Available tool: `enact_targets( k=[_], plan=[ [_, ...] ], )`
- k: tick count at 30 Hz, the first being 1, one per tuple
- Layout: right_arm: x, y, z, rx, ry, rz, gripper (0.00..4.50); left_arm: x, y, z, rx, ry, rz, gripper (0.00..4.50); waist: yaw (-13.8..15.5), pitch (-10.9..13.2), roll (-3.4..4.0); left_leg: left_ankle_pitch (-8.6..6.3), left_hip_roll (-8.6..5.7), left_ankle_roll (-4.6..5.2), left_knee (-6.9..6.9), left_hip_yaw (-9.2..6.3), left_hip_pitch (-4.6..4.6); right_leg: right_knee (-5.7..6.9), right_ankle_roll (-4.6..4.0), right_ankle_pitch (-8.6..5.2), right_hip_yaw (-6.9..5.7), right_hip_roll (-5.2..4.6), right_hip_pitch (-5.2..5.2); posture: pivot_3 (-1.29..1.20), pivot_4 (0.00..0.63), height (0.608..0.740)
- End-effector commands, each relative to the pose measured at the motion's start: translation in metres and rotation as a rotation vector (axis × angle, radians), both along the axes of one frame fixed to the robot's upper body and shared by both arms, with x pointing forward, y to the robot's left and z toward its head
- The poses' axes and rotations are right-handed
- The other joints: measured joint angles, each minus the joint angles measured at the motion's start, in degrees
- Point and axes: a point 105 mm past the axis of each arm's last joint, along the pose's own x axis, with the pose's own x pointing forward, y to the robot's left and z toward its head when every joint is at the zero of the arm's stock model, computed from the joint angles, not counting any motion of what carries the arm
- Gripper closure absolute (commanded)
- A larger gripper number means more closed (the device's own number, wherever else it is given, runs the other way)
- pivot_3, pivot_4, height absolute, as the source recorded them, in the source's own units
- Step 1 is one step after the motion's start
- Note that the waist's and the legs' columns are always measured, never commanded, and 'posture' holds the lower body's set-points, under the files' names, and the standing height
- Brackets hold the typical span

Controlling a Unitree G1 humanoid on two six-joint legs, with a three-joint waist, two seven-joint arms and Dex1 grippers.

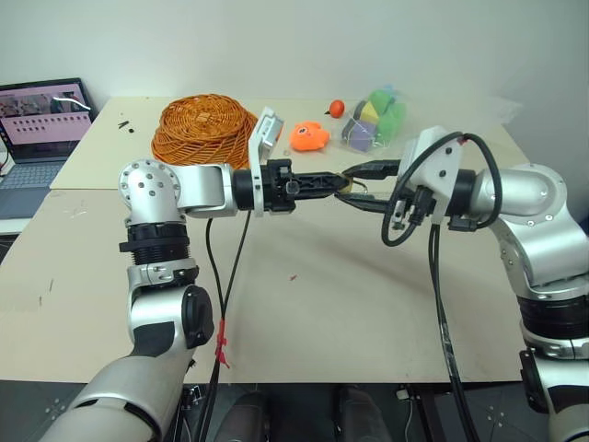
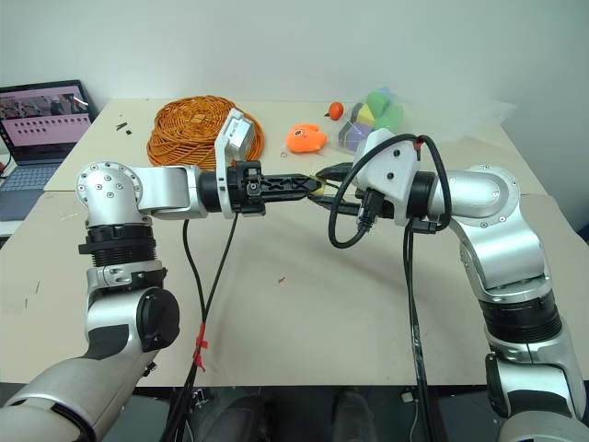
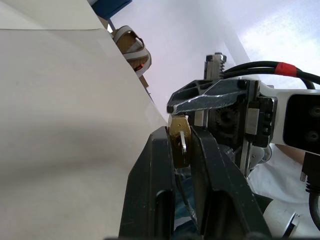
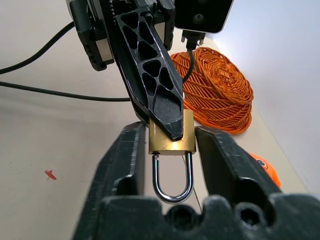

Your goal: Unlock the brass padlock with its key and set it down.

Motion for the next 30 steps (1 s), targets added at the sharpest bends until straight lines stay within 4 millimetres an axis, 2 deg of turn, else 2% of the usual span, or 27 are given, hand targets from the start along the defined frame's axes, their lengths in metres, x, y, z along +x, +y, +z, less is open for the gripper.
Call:
enact_targets(
  k=[1, 5, 10, 13, 16, 18, 19, 20, 21, 22, 24, 30],
  plan=[
    [-0.005, -0.002, 0.011, -0.013, -0.065, -0.003, 1.14, -0.002, 0.003, 0.006, -0.005, -0.021, -0.004, 4.49, 0.0, 0.0, 0.0, 0.0, 0.0, 0.0, 0.0, 0.0, 0.0, 0.0, 0.0, 0.0, 0.0, 0.0, 0.0, 0.0, 0.15, 0.74],
    [0.001, -0.015, -0.002, -0.058, -0.049, -0.049, 1.14, -0.001, 0.008, 0.006, -0.002, -0.023, 0.009, 4.49, 0.0, 0.0, 0.0, 0.0, 0.0, 0.0, 0.0, 0.0, 0.0, 0.0, 0.0, 0.0, 0.0, 0.0, 0.0, 0.0, 0.15, 0.74],
    [0.01, -0.038, -0.022, -0.052, 0.007, -0.127, 1.14, 0.001, 0.015, 0.008, -0.003, -0.029, 0.038, 4.49, 0.1, 0.0, 0.0, 0.0, -0.03, 0.0, 0.0, 0.0, 0.0, 0.0, 0.0, 0.0, 0.0, -0.03, 0.01, 0.0, 0.15, 0.74],
    [0.014, -0.044, -0.035, -0.039, 0.046, -0.15, 1.14, 0.001, 0.017, 0.009, -0.005, -0.032, 0.044, 4.49, 0.0, 0.0, 0.0, 0.0, -0.03, 0.0, 0.0, 0.0, 0.0, 0.0, 0.0, 0.0, 0.0, -0.04, 0.01, 0.0, 0.15, 0.74],
    [0.014, -0.041, -0.036, -0.017, 0.056, -0.137, 1.8, 0.001, 0.016, 0.009, -0.004, -0.032, 0.047, 4.49, 0.0, 0.0, 0.0, 0.0, -0.03, 0.0, 0.0, 0.0, 0.0, 0.0, 0.0, 0.0, 0.01, -0.04, 0.01, 0.0, 0.15, 0.74],
    [0.015, -0.038, -0.034, -0.008, 0.042, -0.133, 2.54, 0.001, 0.016, 0.009, -0.005, -0.032, 0.048, 4.49, -0.1, 0.0, 0.0, 0.0, -0.03, 0.0, 0.0, 0.0, 0.01, 0.01, 0.0, 0.0, 0.01, -0.04, 0.01, 0.0, 0.15, 0.74],
    [0.015, -0.036, -0.034, -0.003, 0.041, -0.128, 2.78, 0.001, 0.015, 0.009, -0.005, -0.032, 0.048, 4.49, -0.1, 0.0, 0.0, 0.0, -0.02, 0.0, 0.0, 0.01, 0.02, 0.01, 0.0, 0.0, 0.02, -0.03, 0.01, 0.0, 0.15, 0.74],
    [0.015, -0.035, -0.033, 0.002, 0.04, -0.125, 3.26, 0.001, 0.015, 0.009, -0.006, -0.032, 0.048, 4.49, -0.1, 0.0, 0.0, 0.0, -0.02, 0.0, 0.0, 0.01, 0.02, 0.02, 0.0, 0.0, 0.02, -0.04, 0.01, 0.0, 0.15, 0.74],
    [0.015, -0.034, -0.032, 0.006, 0.04, -0.121, 3.49, 0.001, 0.014, 0.009, -0.006, -0.032, 0.047, 4.49, 0.0, 0.0, 0.0, 0.0, -0.02, 0.0, 0.0, 0.01, 0.02, 0.02, 0.0, 0.0, 0.02, -0.04, 0.01, 0.0, 0.15, 0.74],
    [0.015, -0.033, -0.032, 0.008, 0.039, -0.119, 3.95, 0.001, 0.013, 0.009, -0.007, -0.032, 0.047, 4.49, 0.0, 0.0, 0.0, 0.0, -0.02, 0.0, 0.0, 0.01, 0.02, 0.02, 0.0, 0.0, 0.02, -0.04, 0.01, 0.0, 0.15, 0.74],
    [0.013, -0.03, -0.029, 0.021, 0.035, -0.11, 4.42, 0.0, 0.012, 0.008, -0.007, -0.031, 0.044, 4.49, 0.0, 0.0, 0.0, 0.0, -0.04, 0.0, 0.0, 0.0, 0.01, 0.01, 0.0, 0.0, 0.02, -0.05, 0.01, 0.0, 0.15, 0.74],
    [0.009, -0.022, -0.017, 0.05, 0.019, -0.088, 4.42, -0.001, 0.006, 0.006, -0.006, -0.021, 0.033, 4.49, 0.1, 0.0, 0.0, 0.0, -0.04, 0.0, 0.0, 0.0, 0.01, 0.01, 0.0, 0.0, 0.02, -0.06, 0.01, 0.0, 0.15, 0.74]
  ],
)
